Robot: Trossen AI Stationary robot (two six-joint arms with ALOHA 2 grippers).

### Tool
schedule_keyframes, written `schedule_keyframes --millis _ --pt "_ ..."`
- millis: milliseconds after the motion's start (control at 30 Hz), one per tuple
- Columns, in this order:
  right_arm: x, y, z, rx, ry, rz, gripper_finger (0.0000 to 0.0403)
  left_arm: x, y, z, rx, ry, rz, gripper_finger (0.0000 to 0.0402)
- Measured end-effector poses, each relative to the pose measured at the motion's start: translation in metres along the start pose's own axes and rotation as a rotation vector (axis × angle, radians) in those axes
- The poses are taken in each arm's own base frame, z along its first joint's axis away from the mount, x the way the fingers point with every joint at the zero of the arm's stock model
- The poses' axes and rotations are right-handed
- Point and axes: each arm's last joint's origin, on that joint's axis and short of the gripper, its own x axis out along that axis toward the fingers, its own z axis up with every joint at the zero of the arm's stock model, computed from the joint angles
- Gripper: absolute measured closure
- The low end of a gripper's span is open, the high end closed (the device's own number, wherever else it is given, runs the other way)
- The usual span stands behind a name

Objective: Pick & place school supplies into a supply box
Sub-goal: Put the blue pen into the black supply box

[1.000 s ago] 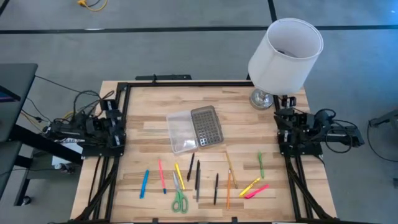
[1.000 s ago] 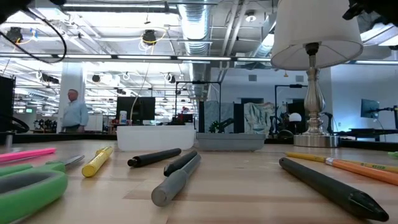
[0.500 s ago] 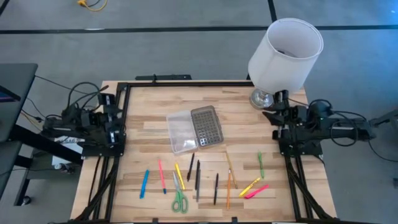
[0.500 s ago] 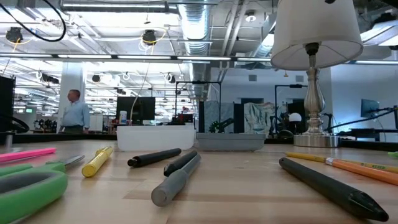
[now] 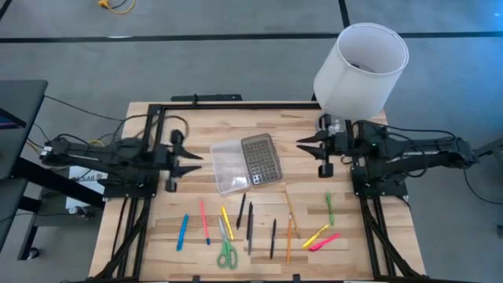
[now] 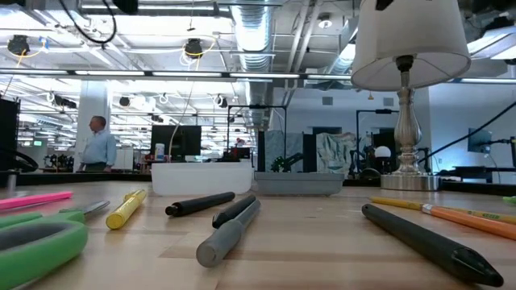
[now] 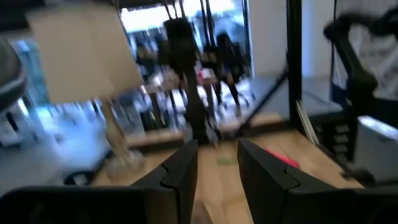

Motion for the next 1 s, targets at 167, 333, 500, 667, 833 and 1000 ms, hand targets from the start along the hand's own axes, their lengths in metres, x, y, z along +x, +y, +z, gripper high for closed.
schedule_keyframes --millis 167,333,500,667,833,1000 --pt "0.015 0.003 -0.013 0.000 0.070 0.018 0.0349 0.024 -0.009 -0.011 -0.072 0.123 -0.062 0.0292" --pt "0.024 0.005 -0.024 0.003 0.123 0.033 0.0349 0.041 -0.023 -0.017 -0.146 0.202 -0.105 0.0292" --pt "0.030 0.007 -0.034 0.006 0.165 0.044 0.0349 0.052 -0.043 -0.024 -0.243 0.290 -0.097 0.0292" --pt "0.036 0.009 -0.042 0.015 0.204 0.054 0.0349 0.058 -0.072 -0.032 -0.322 0.429 -0.051 0.0292" --pt "0.039 0.011 -0.047 0.016 0.231 0.062 0.0349 0.060 -0.105 -0.043 -0.401 0.554 0.019 0.0292" --pt "0.041 0.012 -0.053 0.018 0.259 0.070 0.0349 0.059 -0.137 -0.058 -0.473 0.721 0.128 0.0292"
